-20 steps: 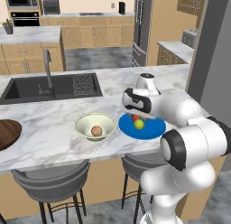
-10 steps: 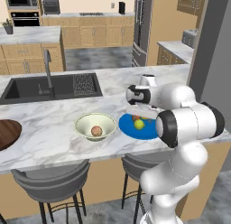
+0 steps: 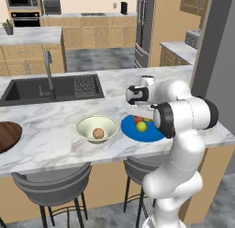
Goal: Take the fruits from the plate on the dining counter and place two fruits in each bowl.
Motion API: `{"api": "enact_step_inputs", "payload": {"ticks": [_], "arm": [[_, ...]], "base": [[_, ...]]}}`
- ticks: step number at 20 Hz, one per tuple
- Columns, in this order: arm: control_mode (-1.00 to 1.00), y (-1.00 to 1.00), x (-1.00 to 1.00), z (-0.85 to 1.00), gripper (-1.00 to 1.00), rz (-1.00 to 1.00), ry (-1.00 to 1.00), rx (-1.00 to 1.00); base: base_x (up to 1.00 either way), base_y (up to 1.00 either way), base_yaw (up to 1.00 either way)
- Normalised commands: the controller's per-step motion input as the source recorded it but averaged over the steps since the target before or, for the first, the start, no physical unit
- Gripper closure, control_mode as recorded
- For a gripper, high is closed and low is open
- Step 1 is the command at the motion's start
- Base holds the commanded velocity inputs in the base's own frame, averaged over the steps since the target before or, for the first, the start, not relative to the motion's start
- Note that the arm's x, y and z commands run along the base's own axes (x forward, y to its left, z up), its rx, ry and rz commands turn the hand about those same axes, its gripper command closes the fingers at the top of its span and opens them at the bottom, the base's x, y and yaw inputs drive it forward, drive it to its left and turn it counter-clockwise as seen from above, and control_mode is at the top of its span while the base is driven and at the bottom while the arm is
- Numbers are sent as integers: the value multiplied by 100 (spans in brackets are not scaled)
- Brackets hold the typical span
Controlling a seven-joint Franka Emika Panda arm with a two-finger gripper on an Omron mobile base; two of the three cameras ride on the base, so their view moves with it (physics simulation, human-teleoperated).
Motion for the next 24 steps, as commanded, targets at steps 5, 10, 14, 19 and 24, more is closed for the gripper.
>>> {"api": "enact_step_inputs", "payload": {"ticks": [5, 10, 14, 19, 24], "arm": [[-100, 0, 5, -39, -100, -1, 0, 0], [-100, 0, 0, -31, -100, -3, 2, 0], [-100, 0, 0, -22, -100, -3, 5, 0], [-100, 0, 0, -6, -100, -1, 6, 0], [-100, 0, 0, 0, 100, 0, 0, 0]], "base": [[0, 0, 0], [0, 0, 0], [0, 0, 0], [0, 0, 0], [0, 0, 0]]}}
